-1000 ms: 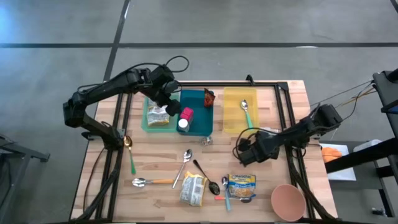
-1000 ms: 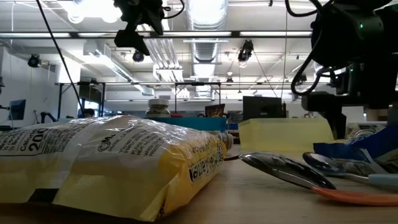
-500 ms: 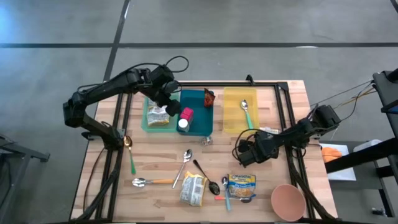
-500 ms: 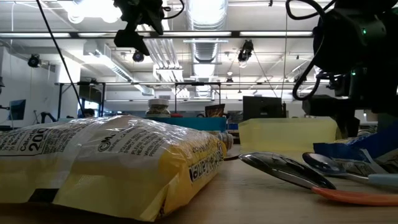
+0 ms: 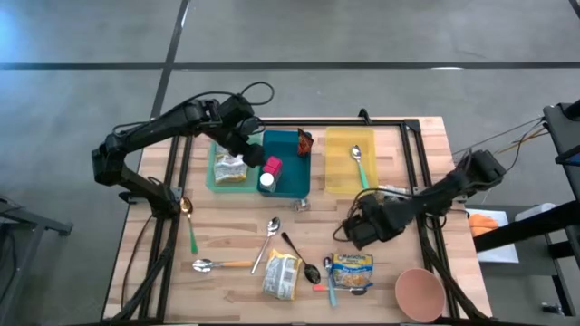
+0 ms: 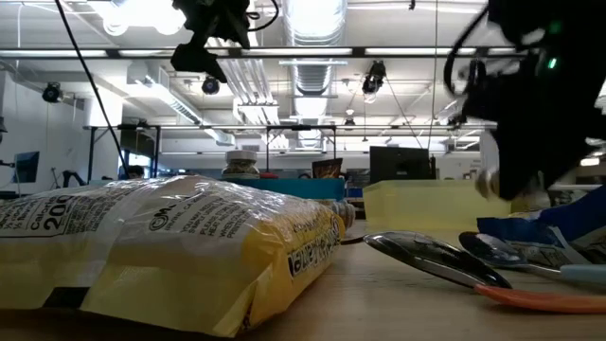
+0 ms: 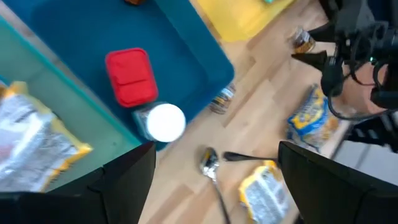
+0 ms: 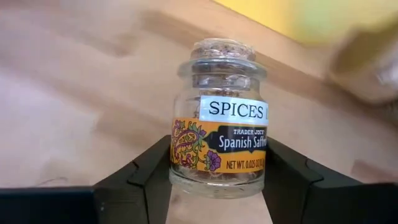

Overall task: Pick & Place Food Item
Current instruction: Put the right brown seasoning bottle into the blue bin

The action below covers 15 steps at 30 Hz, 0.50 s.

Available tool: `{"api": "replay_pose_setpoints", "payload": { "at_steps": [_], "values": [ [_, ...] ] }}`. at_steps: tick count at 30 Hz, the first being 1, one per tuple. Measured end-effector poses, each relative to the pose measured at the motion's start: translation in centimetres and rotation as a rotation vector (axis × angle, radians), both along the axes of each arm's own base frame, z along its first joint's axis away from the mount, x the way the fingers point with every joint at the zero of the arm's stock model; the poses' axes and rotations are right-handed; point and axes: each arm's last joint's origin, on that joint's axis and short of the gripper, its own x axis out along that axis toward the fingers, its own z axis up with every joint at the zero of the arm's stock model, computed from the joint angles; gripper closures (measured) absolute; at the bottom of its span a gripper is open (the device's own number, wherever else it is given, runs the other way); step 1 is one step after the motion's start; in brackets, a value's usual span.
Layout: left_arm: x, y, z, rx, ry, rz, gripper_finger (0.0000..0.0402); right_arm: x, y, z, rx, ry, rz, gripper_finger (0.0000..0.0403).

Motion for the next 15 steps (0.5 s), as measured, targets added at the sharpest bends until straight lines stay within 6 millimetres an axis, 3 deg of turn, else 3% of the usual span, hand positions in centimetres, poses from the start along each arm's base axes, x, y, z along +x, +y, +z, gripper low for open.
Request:
{"api": "replay_pose_setpoints", "payload": {
  "at_steps": [7, 11, 15],
  "values": [
    [1.4, -1.0, 0.6, -0.034, -0.127, -0.025, 0.0060, 0.5, 2.1, 6.1, -0.130, -0.207, 0.360, 0.0216],
    [2.9, -1.5, 0.9, -0.071, -0.226, 0.027, 0.0060, 0.7, 1.6, 10.1, -0.279, -0.322, 0.417, 0.0216],
    [4.7, -1.9, 0.6, -0.120, -0.348, 0.084, 0.0060, 1.3, 0.4, 12.6, -0.378, -0.338, 0.448, 0.0216]
  ]
}}
